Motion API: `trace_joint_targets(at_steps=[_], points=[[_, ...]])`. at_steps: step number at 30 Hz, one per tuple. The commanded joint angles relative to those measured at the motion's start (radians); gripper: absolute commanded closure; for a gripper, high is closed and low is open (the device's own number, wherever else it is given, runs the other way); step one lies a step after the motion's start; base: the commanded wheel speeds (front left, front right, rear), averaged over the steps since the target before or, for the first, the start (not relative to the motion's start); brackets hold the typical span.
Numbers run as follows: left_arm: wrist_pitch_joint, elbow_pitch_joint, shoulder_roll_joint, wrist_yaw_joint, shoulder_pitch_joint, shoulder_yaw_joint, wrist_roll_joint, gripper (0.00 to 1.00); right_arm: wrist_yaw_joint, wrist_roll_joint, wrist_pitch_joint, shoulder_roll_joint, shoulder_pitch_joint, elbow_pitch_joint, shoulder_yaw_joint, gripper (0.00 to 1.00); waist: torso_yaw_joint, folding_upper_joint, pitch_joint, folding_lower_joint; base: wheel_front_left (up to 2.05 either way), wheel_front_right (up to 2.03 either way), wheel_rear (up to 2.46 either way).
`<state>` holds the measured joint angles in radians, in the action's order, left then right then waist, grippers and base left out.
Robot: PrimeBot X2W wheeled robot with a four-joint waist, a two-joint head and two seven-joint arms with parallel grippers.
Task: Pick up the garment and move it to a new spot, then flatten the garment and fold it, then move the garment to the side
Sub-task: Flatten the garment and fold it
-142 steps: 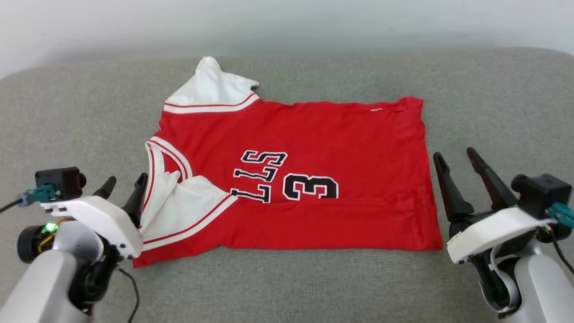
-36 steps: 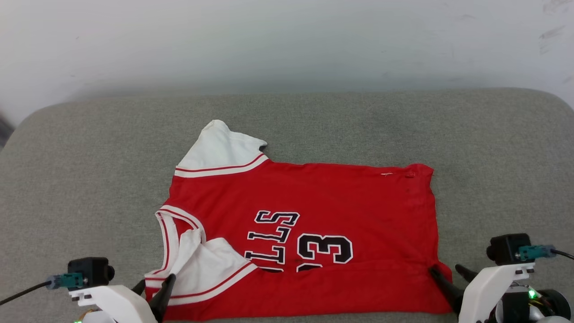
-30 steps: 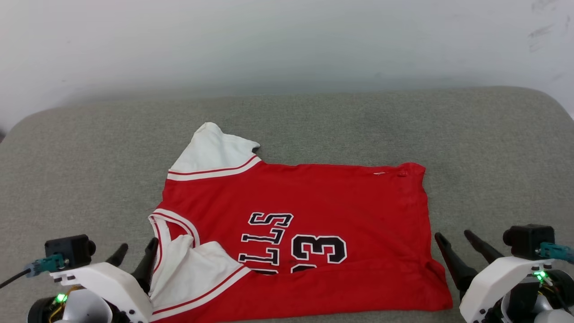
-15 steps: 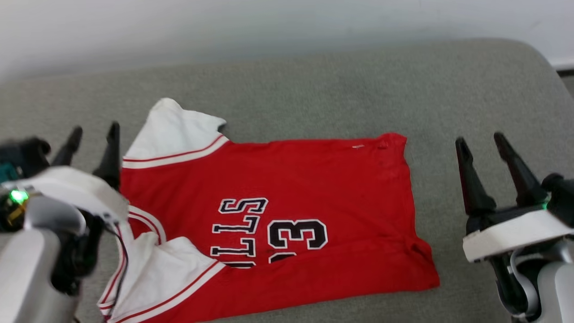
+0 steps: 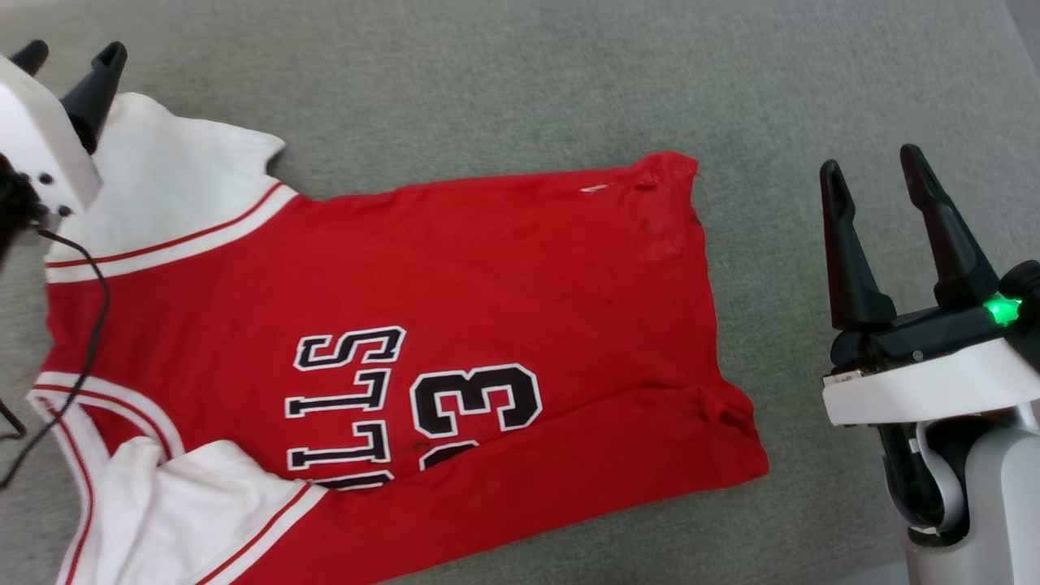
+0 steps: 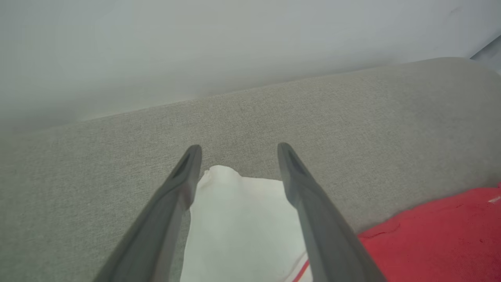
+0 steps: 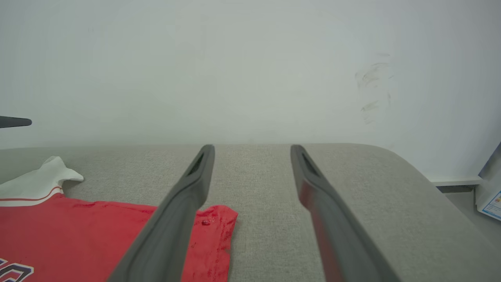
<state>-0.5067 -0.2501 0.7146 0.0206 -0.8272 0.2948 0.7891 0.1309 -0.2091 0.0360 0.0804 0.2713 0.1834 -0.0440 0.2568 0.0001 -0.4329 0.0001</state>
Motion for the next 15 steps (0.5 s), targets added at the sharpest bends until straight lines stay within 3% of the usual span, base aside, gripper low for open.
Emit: trace_joint_targets(at_steps=[1, 4, 7, 15], points=[[-0.039, -0.011, 0.014, -0.008, -0.026, 0.007, 0.011, 0.00, 0.000, -0.003, 0.007, -0.008, 0.015, 0.002, -0.003, 0.00, 0.037, -0.0001, -0.040, -0.0001, 0.00, 0.00, 0.00], [-0.189, -0.044, 0.052, -0.021, -0.084, 0.034, 0.030, 0.00, 0.000, -0.014, 0.015, -0.016, 0.017, -0.005, -0.012, 0.00, 0.059, -0.0001, -0.069, -0.0001, 0.00, 0.00, 0.00], [-0.302, -0.066, 0.086, -0.004, -0.121, 0.049, 0.036, 0.00, 0.000, -0.026, 0.026, -0.022, 0.018, -0.017, -0.022, 0.00, 0.079, -0.0001, -0.097, -0.0001, 0.00, 0.00, 0.00], [-0.488, -0.164, 0.124, 0.062, -0.078, 0.103, 0.036, 0.00, 0.000, -0.063, 0.058, -0.030, 0.035, -0.065, -0.053, 0.00, 0.120, -0.0001, -0.155, -0.0001, 0.00, 0.00, 0.00]])
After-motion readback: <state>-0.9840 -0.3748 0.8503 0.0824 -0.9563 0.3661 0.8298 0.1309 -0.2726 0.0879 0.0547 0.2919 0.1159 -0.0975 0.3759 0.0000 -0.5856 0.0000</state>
